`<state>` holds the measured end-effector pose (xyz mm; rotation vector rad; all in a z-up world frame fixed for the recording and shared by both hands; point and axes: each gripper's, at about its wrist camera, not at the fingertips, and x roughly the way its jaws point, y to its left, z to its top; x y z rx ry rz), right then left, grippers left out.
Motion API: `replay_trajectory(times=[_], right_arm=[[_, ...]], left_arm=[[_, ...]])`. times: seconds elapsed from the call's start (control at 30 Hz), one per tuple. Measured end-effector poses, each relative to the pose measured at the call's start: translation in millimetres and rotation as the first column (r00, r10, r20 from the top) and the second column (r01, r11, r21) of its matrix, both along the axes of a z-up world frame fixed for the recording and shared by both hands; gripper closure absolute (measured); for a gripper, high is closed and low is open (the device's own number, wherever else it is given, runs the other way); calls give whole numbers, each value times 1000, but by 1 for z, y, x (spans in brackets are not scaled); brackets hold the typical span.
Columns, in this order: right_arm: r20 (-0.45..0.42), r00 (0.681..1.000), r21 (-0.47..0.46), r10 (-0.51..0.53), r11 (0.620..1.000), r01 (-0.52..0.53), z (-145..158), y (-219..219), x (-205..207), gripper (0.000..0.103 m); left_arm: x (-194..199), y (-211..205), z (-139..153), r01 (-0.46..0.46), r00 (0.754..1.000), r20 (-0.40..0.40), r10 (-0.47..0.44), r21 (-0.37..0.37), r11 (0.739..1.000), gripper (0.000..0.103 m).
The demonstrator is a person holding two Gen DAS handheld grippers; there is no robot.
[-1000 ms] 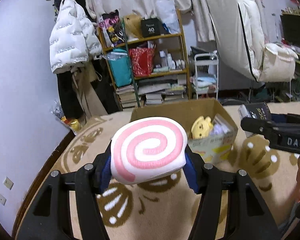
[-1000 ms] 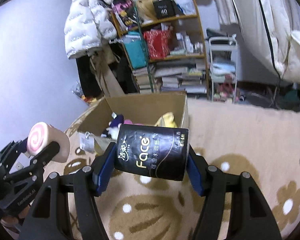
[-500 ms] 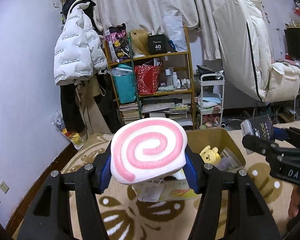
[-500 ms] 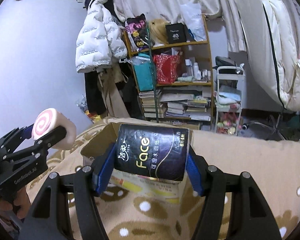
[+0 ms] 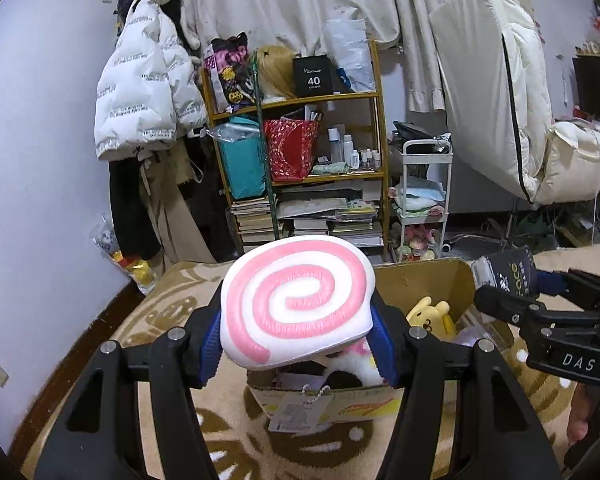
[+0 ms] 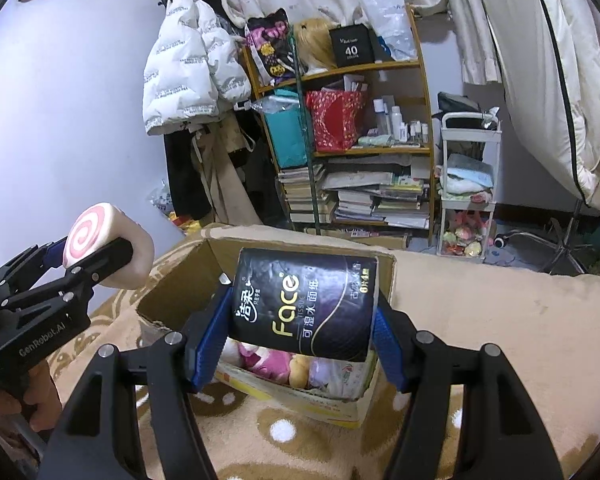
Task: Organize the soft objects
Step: 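Lift the cake pillow and tissue pack over the box with both grippers, then open both grippers to drop the cake pillow and tissue pack into the box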
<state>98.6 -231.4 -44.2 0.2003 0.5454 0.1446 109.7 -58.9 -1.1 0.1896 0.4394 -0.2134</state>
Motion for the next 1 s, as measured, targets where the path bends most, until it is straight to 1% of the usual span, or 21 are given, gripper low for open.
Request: replay_trajectory(times=[0.13,0.23,0.33,0.43,0.53,0.73,0.77,0.8,0.87,0.97,1.0], right_arm=[[-9,1000,4,3,1000,-3,-8,-2,10,34],[-18,1000,5,2,1000,-2,-12,-3,19,34],[-33,999,3,0,1000,0,-19,-5,27,34],[-44,999,0,1,1000,-1,-24,-4,31,33],[-46,999,-3,0,1000,0,-27,-4,34,33],[-59,998,22,-5,1000,6,-29,-8,37,32],[-56,998,27,-10,1000,11,-29,-10,37,29],[-51,999,33,-13,999,15,-28,-11,36,25],[-42,999,40,-24,999,25,-27,-14,34,18],[-34,999,45,-40,998,42,-24,-18,31,12],[-34,998,49,-44,998,46,-23,-19,29,9]], left_arm=[[11,-1,-12,6,1000,-22,-6,5,1000,43],[19,0,-22,19,999,-50,-19,-5,1000,42],[27,-2,-33,27,997,-78,-26,7,1000,42],[34,-3,-42,34,993,-111,-35,-5,999,41],[38,-5,-47,44,991,-125,-44,-3,999,38],[36,-10,-51,57,990,-131,-55,7,998,33],[36,-10,-52,57,989,-138,-55,8,998,32],[37,-11,-52,58,988,-144,-56,9,998,31],[36,-12,-52,53,988,-147,-49,19,998,22],[28,-13,-48,53,993,-111,-50,23,998,11],[25,-14,-46,56,994,-100,-53,28,998,10]])
